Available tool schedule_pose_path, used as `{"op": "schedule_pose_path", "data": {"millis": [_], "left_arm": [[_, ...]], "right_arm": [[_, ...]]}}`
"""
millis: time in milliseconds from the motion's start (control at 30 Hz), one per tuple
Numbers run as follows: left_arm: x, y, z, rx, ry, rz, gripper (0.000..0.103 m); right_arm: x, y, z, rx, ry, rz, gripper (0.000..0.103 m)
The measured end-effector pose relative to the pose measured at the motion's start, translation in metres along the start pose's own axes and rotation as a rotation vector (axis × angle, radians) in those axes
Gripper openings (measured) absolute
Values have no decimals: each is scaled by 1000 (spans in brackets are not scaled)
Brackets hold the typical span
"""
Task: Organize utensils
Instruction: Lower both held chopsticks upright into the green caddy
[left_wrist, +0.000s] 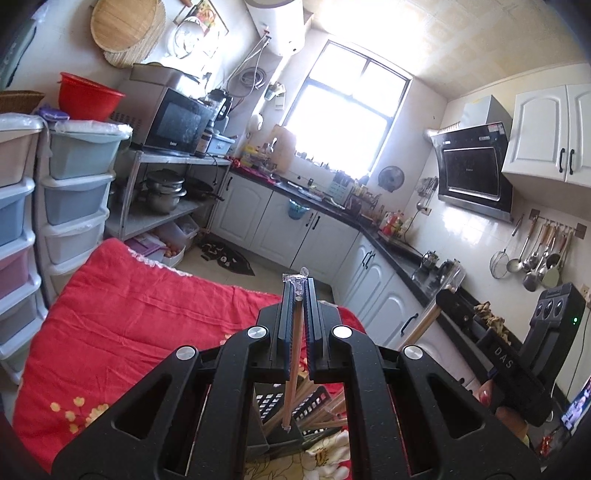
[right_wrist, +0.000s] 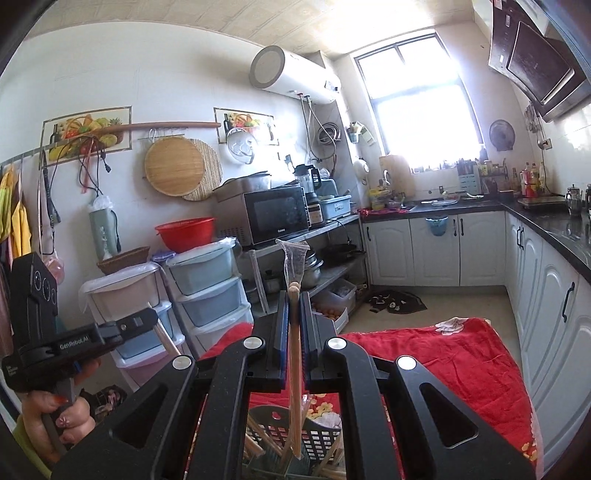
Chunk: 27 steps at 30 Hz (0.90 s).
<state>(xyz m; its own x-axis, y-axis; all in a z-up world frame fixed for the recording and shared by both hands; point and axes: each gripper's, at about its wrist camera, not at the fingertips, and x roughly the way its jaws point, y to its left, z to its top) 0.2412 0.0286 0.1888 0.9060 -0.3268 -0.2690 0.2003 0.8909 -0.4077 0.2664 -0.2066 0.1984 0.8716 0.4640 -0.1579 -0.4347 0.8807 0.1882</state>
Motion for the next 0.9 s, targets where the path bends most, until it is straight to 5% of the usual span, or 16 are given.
{"op": "schedule_pose_path", "data": {"millis": [900], "left_arm": [[44,5,-57,56,109,32,5]], "right_arm": [[45,5,-63,-33,180,-46,7]]}}
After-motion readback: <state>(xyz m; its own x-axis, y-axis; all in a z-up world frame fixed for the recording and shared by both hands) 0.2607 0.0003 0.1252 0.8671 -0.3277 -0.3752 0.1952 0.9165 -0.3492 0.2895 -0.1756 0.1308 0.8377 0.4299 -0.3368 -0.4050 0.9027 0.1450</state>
